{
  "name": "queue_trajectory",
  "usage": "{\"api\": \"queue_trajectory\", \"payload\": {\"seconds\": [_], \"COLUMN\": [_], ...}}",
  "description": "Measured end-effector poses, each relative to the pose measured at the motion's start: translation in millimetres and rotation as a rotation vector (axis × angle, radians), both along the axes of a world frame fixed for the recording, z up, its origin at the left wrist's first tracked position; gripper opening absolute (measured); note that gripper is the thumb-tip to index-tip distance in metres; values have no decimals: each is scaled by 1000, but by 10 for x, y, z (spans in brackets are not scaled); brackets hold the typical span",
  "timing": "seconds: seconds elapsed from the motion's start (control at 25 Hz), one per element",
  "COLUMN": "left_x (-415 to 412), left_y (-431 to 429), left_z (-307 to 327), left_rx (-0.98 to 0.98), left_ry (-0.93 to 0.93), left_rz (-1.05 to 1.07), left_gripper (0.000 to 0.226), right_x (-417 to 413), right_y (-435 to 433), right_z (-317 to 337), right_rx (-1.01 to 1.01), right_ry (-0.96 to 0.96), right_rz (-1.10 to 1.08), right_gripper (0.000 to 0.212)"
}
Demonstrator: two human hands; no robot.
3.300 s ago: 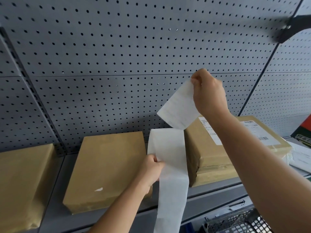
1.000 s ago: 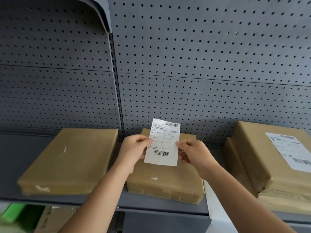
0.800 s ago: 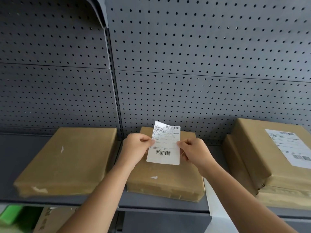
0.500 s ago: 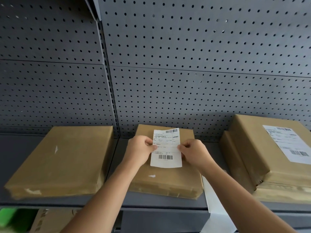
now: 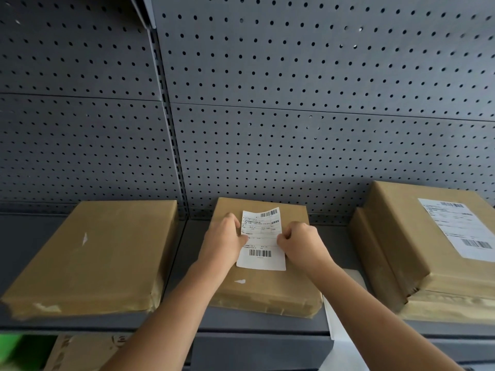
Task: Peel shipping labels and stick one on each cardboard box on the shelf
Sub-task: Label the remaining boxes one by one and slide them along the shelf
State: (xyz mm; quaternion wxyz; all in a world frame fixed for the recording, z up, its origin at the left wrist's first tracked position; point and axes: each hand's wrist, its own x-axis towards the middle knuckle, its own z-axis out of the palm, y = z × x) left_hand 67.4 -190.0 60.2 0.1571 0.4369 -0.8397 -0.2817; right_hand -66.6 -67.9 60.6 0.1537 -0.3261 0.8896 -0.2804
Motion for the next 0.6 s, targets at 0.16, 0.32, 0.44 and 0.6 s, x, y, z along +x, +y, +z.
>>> {"api": "queue_trajectory", "payload": {"seconds": [0.16, 0.32, 0.44, 0.6], "left_x": [-6, 20, 54, -15], "left_y": [3, -16, -29, -45], "left_z": [0, 12, 2, -49], "left_rx": [-13, -41, -212, -366], "left_ry": [-10, -33, -62, -62], "left_rz": [-6, -26, -127, -323], "left_gripper": [24, 31, 38, 51], "right_x": [-1, -7, -4, -6], "right_y": [-17, -14, 34, 10], "right_z": [-33, -21, 26, -15], "right_rx": [28, 38, 63, -22], "right_ry": [48, 61, 186, 486], "right_rz": [-1, 7, 7, 201], "right_gripper": [19, 17, 17, 31]}}
